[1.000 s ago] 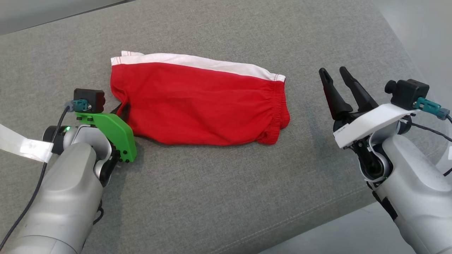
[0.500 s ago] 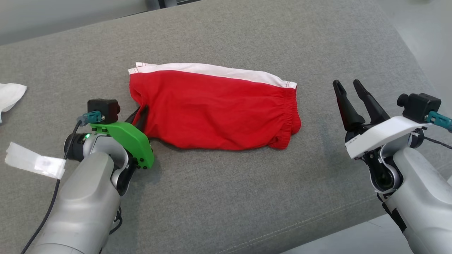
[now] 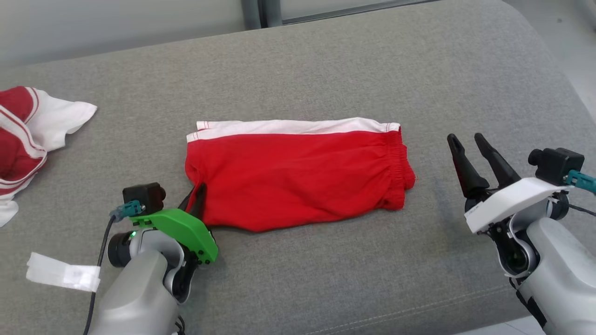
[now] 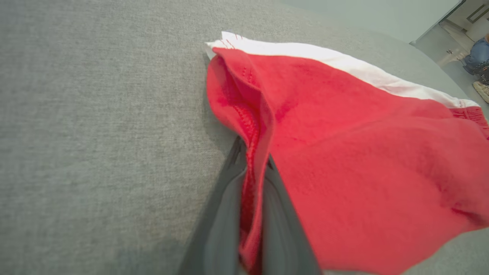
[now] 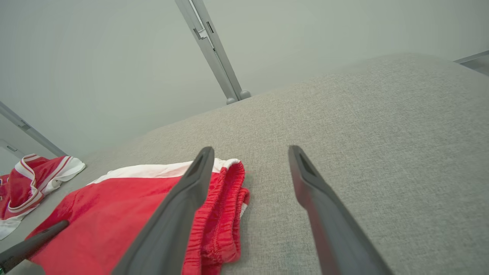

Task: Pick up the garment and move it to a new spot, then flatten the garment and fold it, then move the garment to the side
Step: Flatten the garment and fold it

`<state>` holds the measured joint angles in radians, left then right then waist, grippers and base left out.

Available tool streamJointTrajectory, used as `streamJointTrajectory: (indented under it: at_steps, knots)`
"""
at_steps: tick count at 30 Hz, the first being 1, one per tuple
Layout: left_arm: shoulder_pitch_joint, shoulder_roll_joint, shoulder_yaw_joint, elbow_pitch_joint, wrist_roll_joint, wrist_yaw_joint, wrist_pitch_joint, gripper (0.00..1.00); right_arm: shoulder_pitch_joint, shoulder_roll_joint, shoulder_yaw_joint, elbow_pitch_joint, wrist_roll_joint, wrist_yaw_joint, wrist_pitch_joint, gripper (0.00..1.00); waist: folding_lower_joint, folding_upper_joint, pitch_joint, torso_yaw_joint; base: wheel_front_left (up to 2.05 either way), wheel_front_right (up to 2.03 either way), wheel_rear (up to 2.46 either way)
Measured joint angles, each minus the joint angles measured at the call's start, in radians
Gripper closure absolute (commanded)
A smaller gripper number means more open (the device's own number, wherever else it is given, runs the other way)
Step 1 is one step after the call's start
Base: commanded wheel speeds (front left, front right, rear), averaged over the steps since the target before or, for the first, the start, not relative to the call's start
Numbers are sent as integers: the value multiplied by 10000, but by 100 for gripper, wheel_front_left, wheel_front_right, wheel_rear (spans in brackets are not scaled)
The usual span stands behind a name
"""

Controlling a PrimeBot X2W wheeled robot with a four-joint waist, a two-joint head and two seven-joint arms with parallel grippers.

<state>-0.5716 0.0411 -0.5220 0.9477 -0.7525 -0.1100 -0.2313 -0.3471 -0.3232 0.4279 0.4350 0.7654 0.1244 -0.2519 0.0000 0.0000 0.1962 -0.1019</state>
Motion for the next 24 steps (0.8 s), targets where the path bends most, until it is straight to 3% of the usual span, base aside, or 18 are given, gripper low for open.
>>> streamJointTrajectory:
  at_steps: [10, 19, 23, 24]
  knots:
    - [1153, -79, 349, -913, -395, 537, -173, 100, 231, -134, 602, 198, -201, 0, 215, 0, 0, 0, -560, 695, 0, 0, 0]
    - [1844, -82, 240, -1824, -224, 832, -171, 100, 294, -107, 980, 399, -203, 0, 512, 0, 0, 0, -820, 872, 0, 0, 0]
    - [1869, -82, 437, -2500, 67, 1045, -173, 45, 337, -31, 982, 520, -203, 0, 500, 0, 0, 0, -924, 903, 0, 0, 0]
    - [1892, -82, 477, -2619, 190, 1110, -173, 7, 344, -6, 978, 548, -203, 0, 499, 0, 0, 0, -961, 906, 0, 0, 0]
